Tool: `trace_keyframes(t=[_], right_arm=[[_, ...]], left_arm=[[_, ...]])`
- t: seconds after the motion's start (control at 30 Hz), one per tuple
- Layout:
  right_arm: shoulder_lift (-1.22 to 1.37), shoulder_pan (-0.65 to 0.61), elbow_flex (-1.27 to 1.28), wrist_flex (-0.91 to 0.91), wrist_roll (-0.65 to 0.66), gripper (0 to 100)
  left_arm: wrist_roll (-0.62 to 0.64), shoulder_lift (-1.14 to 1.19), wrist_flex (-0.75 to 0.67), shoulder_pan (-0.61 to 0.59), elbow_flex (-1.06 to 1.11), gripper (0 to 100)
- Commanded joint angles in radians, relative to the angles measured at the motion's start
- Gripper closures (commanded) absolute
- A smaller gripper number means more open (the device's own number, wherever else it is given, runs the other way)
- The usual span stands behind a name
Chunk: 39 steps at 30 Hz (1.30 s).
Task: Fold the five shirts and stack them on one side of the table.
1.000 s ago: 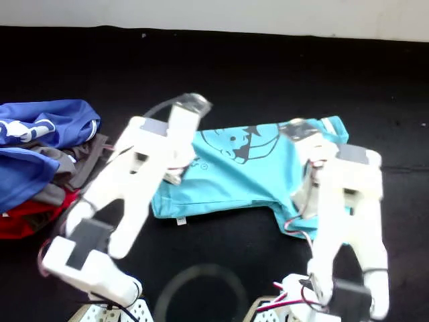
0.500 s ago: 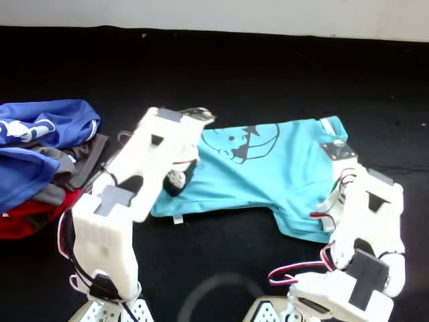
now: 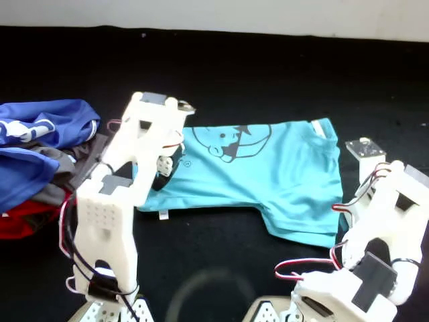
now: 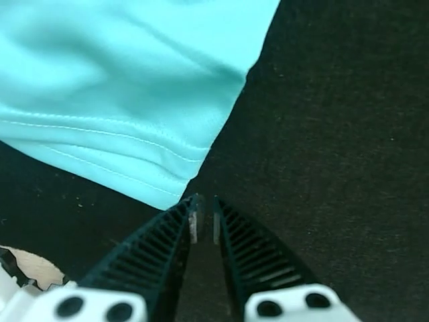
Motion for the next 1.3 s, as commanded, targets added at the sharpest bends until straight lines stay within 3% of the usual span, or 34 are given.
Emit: trace_keyframes(t=[0.0,0.23,0.43,0.73,1.27], right_arm=[[0.008,-0.042,-0.042,0.007,-0.026,96.3],[0.010,-0.125,-0.039,-0.051,-0.115,86.7],[0.010,-0.125,-0.022,-0.062,-0.109,86.5],[0.002,-0.177,0.147,-0.183,-0.117,92.3],[-0.002,-0.147,0.113,-0.182,-0.117,99.2]], left_arm=[[-0.008,-0.007,0.051,0.071,-0.082,99],[-0.006,-0.007,0.097,0.127,-0.168,99],[-0.006,-0.007,0.094,0.128,-0.170,99],[-0.006,-0.008,0.097,0.127,-0.171,99],[-0.006,-0.012,0.127,0.127,-0.171,99]])
